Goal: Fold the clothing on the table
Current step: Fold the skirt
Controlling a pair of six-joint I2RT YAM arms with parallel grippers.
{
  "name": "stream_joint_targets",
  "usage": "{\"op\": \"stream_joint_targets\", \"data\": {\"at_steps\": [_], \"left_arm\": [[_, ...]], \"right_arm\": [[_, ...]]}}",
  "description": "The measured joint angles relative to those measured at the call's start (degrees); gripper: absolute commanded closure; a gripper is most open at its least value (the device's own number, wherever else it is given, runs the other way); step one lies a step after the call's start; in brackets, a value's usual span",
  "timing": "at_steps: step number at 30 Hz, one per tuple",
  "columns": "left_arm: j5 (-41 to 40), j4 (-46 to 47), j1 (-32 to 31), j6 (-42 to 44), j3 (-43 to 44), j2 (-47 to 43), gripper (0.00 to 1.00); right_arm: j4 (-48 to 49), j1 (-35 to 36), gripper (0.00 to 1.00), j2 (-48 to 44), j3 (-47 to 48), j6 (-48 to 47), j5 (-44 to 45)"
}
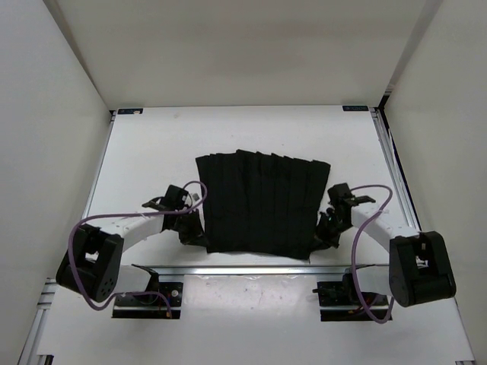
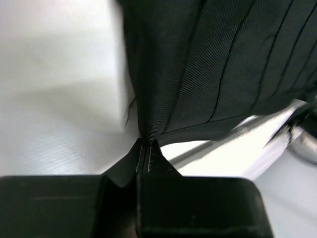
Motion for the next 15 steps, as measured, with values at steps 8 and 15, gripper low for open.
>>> {"op": "stream_joint_targets", "data": {"at_steps": [8,15], "left_arm": [[0.0,0.5,7.3,3.2,23.4,11.0,1.0],[0.7,-0.2,8.4,5.0,24.8,5.6,1.0]], "right_arm": [[4.9,-8.7,1.0,8.0,23.3,-7.1,3.2],[5.4,-6.4,1.0,7.5,26.4,-9.0,3.6]]}}
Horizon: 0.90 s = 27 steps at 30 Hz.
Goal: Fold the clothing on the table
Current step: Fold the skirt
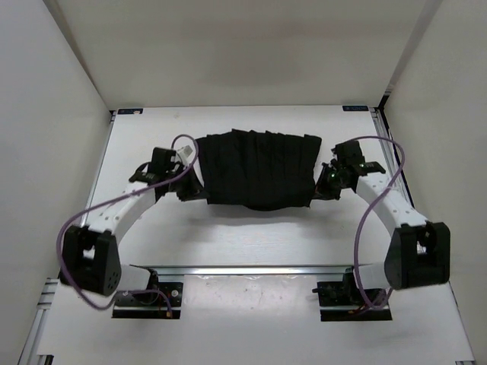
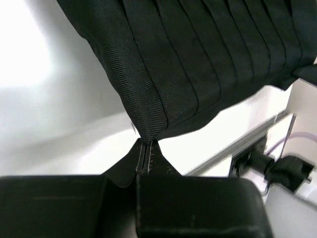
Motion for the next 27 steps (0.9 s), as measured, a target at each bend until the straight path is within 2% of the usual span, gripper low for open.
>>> {"op": "stream_joint_targets", "data": {"at_steps": [3,7,10,12,15,20,24,27], "left_arm": [[0.7,-4.6,0.5,0.0,-6.4,-10.8,1.0],[1.7,-11.3,1.2,-0.8,-11.8,-27.0,1.0],[3.7,-12.3,2.1,-2.2,-14.6,-31.9,1.0],[4.3,-12.5,2.9,-3.3,-15.0,-30.4,1.0],[4.7,-12.3,3.7,-4.6,-13.1,-24.7,1.0],[4.5,-7.8,6.4,-7.3,-7.0,-13.2,1.0],[1.9,-3.6,5.7,-8.6,-2.4,-2.8,1.0],[-0.2,-0.5,4.4,-9.4,0.8,4.6,0.94]], "right_arm": [[-4.3,4.5,1.0,-6.4,-2.6,0.6,0.6],[-12.6,9.9,0.99,-20.0,-5.6,3.3,-0.9],[-17.4,9.4,1.0,-26.6,-5.7,4.9,-3.5],[-19.0,6.0,1.0,-27.8,-5.7,4.9,-6.6],[-18.4,-0.7,1.0,-23.8,-5.2,4.5,-11.0],[-11.5,-3.7,0.99,-8.2,-0.7,4.5,-15.1],[-6.0,-4.5,1.0,4.8,5.6,4.4,-16.1],[-4.1,-4.8,1.0,12.5,10.7,4.1,-15.8]]}}
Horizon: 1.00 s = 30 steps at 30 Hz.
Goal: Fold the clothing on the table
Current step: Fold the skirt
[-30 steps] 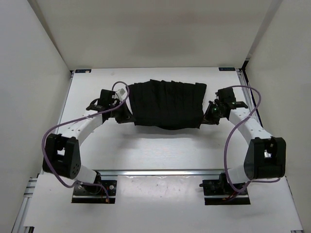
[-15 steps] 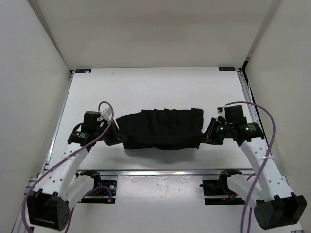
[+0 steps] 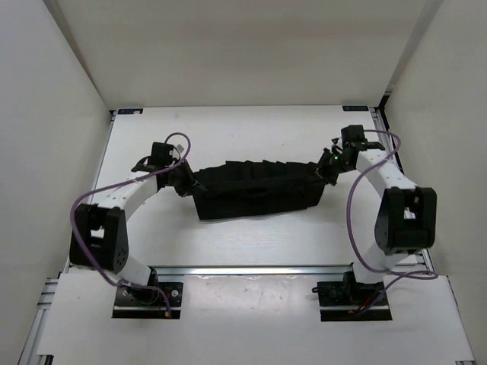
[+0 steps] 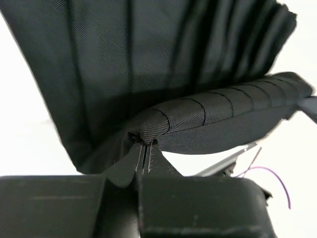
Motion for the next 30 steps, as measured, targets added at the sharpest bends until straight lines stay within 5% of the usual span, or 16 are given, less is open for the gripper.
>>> {"op": "stream_joint_targets", "data": {"at_steps": [2,4,5,7,8,9,12,15,21,30], "left_arm": [[-0.9,2.0,-0.3,-1.0,1.0,4.1,0.92],[-1.1,4.6,-0.2,-2.5,1.4,7.6,0.86],[-1.1,6.0,0.0,-3.9,1.5,9.1,0.77],[-1.3,9.0,0.5,-6.3,2.5,12.0,0.67],[-1.4,11.0,0.9,-7.5,3.5,13.4,0.51],[-1.5,13.3,1.5,-8.7,4.6,14.6,0.45],[-1.2,22.1,3.5,-14.9,8.4,17.4,0.4],[-0.3,30.7,5.6,-19.8,10.8,17.8,0.43],[0.8,36.2,6.8,-21.4,4.9,10.8,0.81],[-0.8,30.7,-5.3,-14.8,-10.0,-1.4,0.78]], "right_arm": [[0.6,-0.1,1.0,4.1,3.8,-0.4,0.3],[0.8,-0.1,0.79,7.0,7.2,-0.7,0.3],[1.0,-0.2,0.61,8.5,9.0,-1.0,0.3],[2.5,-0.6,0.54,11.2,12.3,-0.8,0.8],[3.7,-1.0,0.51,12.3,13.7,-0.7,1.0],[5.4,-1.5,0.49,13.4,15.0,-0.5,1.3],[12.0,-2.6,0.49,14.2,15.6,0.9,1.8],[18.4,-3.0,0.51,13.4,14.3,2.6,1.8],[14.4,1.3,0.52,9.3,14.2,-2.6,6.6],[10.6,3.6,0.48,7.1,9.1,-13.9,9.3]]}}
